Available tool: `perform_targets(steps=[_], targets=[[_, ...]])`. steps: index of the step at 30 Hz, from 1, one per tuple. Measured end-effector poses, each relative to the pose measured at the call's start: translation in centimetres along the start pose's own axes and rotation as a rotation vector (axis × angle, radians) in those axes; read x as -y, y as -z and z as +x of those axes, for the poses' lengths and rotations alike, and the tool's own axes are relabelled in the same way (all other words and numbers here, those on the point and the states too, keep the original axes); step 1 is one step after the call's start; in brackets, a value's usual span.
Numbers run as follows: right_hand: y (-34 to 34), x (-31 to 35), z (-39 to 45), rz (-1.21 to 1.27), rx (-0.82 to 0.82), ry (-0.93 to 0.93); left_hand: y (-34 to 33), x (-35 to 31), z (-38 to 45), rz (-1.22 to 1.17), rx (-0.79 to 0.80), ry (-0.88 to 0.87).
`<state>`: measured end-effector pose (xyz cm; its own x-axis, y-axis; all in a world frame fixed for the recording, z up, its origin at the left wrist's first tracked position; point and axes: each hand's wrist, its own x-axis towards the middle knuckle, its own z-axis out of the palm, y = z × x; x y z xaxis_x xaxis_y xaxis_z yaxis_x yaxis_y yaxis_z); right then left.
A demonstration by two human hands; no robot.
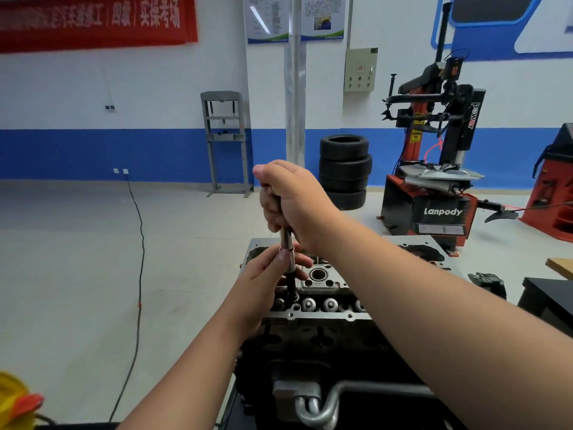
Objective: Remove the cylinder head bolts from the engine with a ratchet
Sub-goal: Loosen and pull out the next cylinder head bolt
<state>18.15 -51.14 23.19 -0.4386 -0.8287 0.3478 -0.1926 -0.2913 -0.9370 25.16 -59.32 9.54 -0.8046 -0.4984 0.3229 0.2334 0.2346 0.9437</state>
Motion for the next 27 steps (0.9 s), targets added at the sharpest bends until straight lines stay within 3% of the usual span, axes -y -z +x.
perform_targets(steps=[4, 6, 8, 12, 16, 19, 24, 27], targets=[[-1.6, -1.0, -0.4, -0.062, -0.314, 0.083, 0.1, 0.2, 0.1, -0.058, -0.02, -0.026], [-1.8, -1.5, -0.7, -0.048, -0.388, 0.179, -0.1, 0.1, 0.1, -0.04, -0.032, -0.055], [-1.4, -1.5, -0.8, -0.009, -0.35, 0.192, -0.3, 0.1, 0.2, -0.039, -0.075, -0.085], [-0.8, -0.8, -0.8, 0.034, -0.137, 0.014, -0.7, 0.1, 0.2, -0.076, -0.168, -0.105], [-2.0, -0.1, -0.6, -0.137, -0.247, -0.002, -0.6, 0.1, 0.6, -0.091, -0.229, -0.079], [-2.4, 0.0, -0.2, -0.089, -0.264, 0.002, -0.3, 0.1, 0.5, -0.09, -0.192, -0.082], [-0.3, 0.3, -0.5, 0.118, 0.05, -0.083, 0.0, 0.0, -0.2, -0.038, -0.046, -0.072], [-0.2, 0.1, -0.8, 0.089, -0.063, -0.03, -0.5, -0.4, -0.1, 0.001, -0.061, -0.095]])
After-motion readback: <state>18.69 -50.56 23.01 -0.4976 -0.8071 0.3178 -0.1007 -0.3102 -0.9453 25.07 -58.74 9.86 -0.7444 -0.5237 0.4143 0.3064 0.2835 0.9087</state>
